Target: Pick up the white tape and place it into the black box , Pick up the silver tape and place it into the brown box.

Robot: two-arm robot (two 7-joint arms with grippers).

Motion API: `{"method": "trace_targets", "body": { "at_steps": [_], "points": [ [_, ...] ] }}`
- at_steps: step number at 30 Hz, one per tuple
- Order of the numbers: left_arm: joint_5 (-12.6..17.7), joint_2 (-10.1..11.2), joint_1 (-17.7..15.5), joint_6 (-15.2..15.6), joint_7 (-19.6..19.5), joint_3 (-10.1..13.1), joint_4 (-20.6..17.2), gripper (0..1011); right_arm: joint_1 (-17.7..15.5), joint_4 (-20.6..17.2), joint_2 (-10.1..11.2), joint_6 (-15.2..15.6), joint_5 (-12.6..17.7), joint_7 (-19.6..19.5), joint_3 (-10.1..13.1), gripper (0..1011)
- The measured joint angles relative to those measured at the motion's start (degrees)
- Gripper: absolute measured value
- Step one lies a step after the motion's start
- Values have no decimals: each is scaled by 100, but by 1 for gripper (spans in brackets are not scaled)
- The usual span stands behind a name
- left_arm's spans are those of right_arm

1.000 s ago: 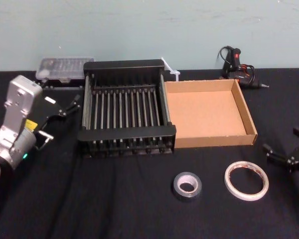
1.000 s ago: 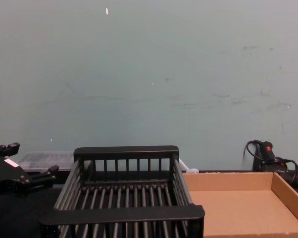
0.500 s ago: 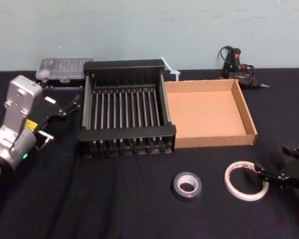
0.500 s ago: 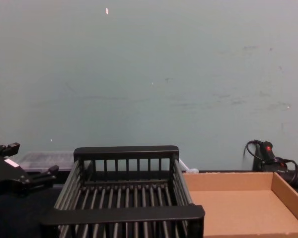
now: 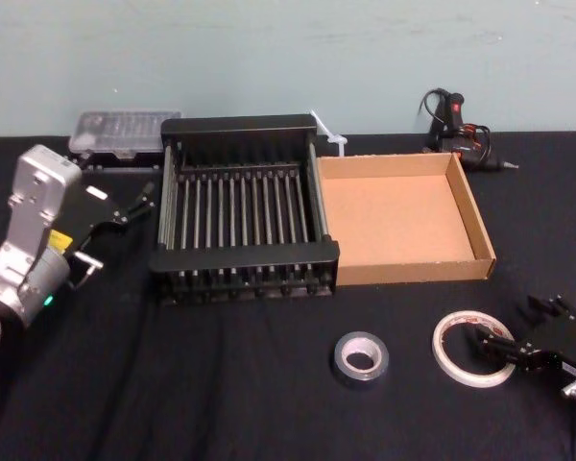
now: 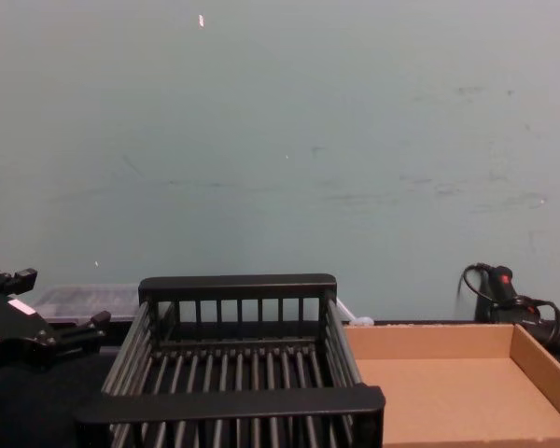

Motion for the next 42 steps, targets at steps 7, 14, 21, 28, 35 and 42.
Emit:
{"method": "trace_targets", "body": {
  "at_steps": [7,14,21,28,35,42],
  "points": [
    [0,0,0,0,0,0,0,1001,95,133,-152,93,-13,131,-1,1002],
    [0,0,0,0,0,0,0,1001,133,216,-262,150,-51,195,42,1002],
    [0,0,0,0,0,0,0,1001,146,259,-355,199,-133,238,88,1002],
    [0,0,0,0,0,0,0,1001,157,291,-417,224,-207,307,141,1002],
    [0,0,0,0,0,0,0,1001,171,321,-490,254,-300,384,188,1002],
    [0,0,0,0,0,0,0,1001,178,330,-547,310,-382,454,226,1003]
  ]
}}
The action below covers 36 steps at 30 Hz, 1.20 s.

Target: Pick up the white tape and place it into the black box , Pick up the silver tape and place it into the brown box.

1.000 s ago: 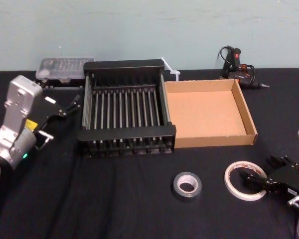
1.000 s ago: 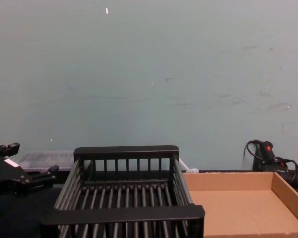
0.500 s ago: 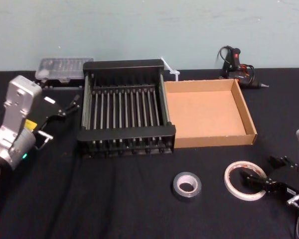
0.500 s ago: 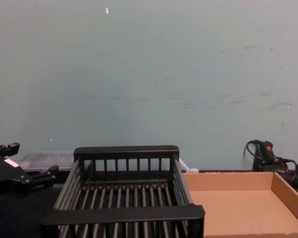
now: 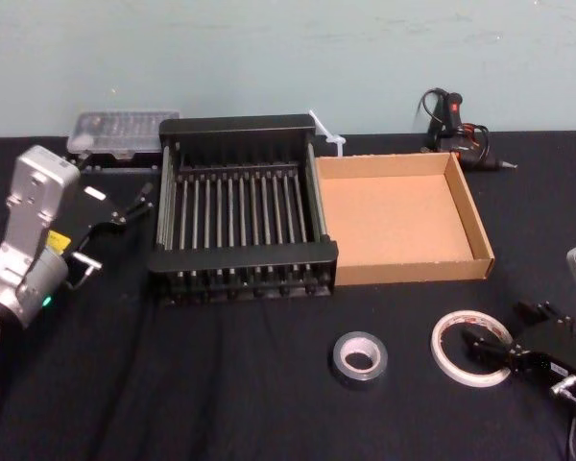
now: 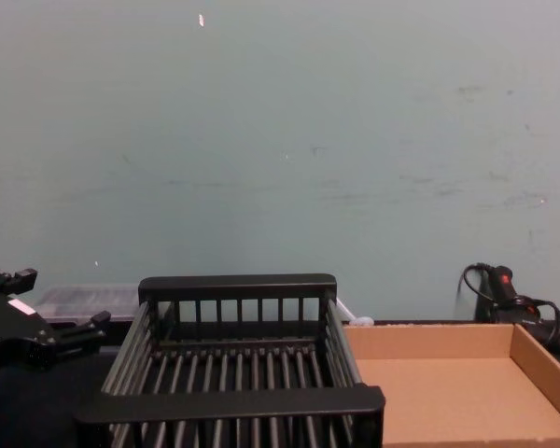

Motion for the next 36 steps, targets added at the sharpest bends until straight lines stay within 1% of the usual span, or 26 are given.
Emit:
{"method": "trace_targets", "body": {
  "at_steps": [9,30,32,33,35,36],
  "points": [
    [0,0,0,0,0,0,0,1001,-15,7,-70,13,-81,66,67,1002],
    [0,0,0,0,0,0,0,1001,-12,2,-53,6,-64,59,48,998],
    [0,0,0,0,0,0,0,1001,-12,2,-53,5,-62,58,47,965],
    [0,0,0,0,0,0,0,1001,-12,2,-52,4,-61,57,46,927],
    [0,0,0,0,0,0,0,1001,-12,2,-51,4,-60,57,45,902],
    [0,0,0,0,0,0,0,1001,-12,2,-50,3,-59,56,44,868]
  ]
}}
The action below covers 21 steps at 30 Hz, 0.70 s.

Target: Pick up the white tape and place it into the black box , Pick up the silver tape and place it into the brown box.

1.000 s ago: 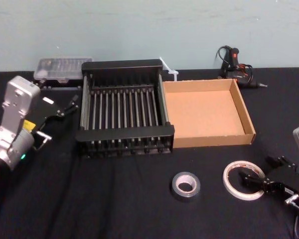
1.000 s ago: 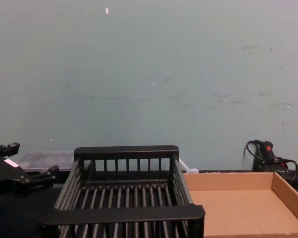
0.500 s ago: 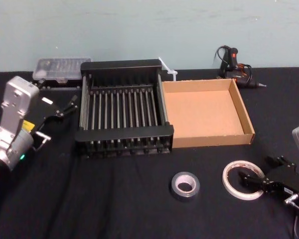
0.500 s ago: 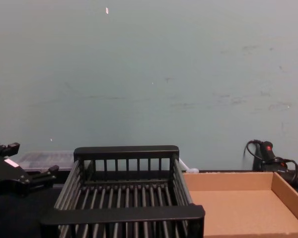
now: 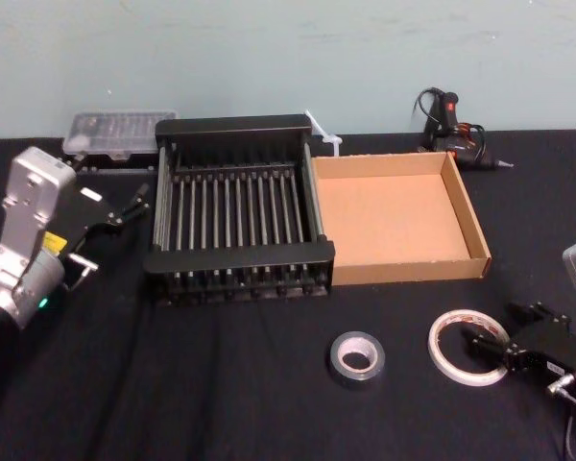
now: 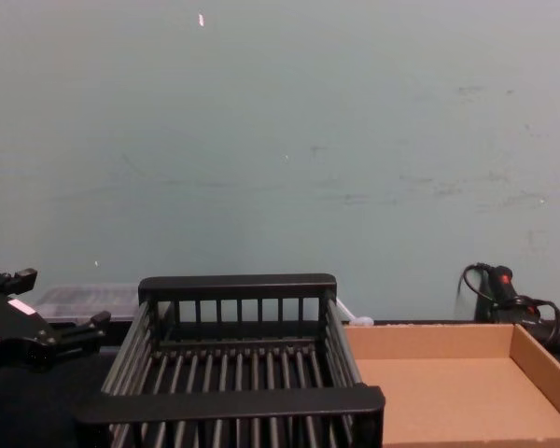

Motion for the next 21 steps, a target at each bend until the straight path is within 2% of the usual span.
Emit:
{"method": "trace_targets", "body": {
  "at_steps": [3,6,21],
  "points": [
    [0,0,0,0,0,0,0,1001,0,0,1,0,2,-1,-2,763],
    [0,0,0,0,0,0,0,1001,0,0,2,0,4,-2,-2,707],
    [0,0,0,0,0,0,0,1001,0,0,2,0,6,-6,-2,222]
  ]
}}
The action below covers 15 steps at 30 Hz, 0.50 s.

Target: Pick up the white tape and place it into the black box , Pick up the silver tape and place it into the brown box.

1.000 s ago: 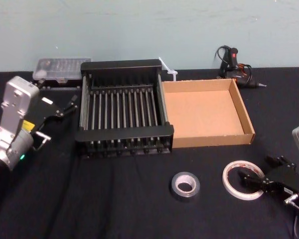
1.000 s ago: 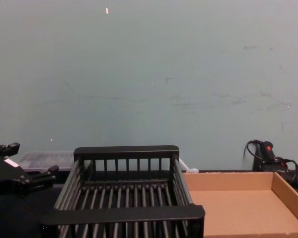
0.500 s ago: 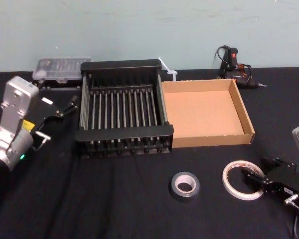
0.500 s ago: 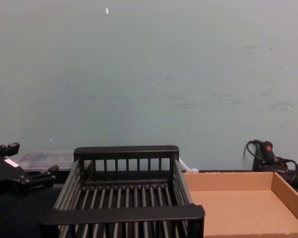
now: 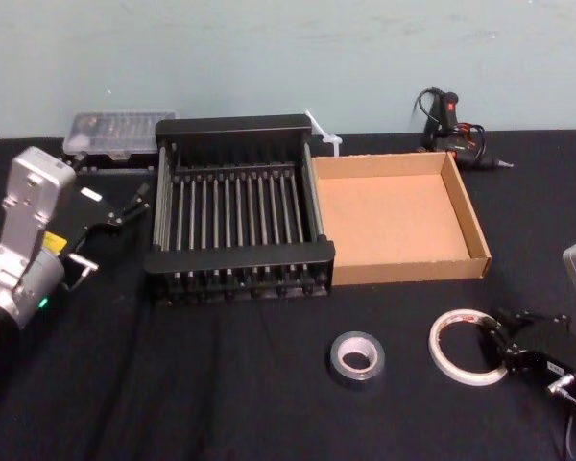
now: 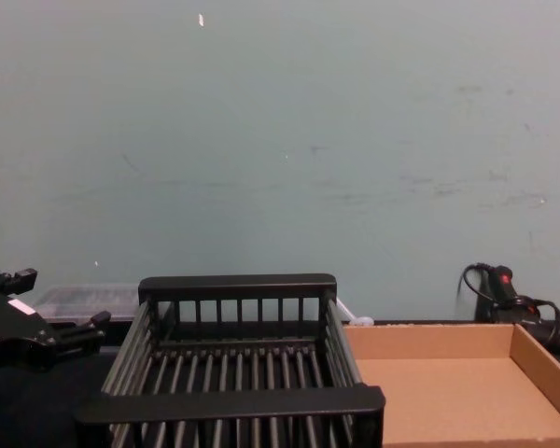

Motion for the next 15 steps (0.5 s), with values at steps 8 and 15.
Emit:
{"method": "trace_targets", "body": {
  "at_steps": [8,15],
  "points": [
    [0,0,0,0,0,0,0,1001,0,0,0,0,0,0,0,93],
    [0,0,0,0,0,0,0,1001,0,0,0,0,0,0,1,93]
  ]
}}
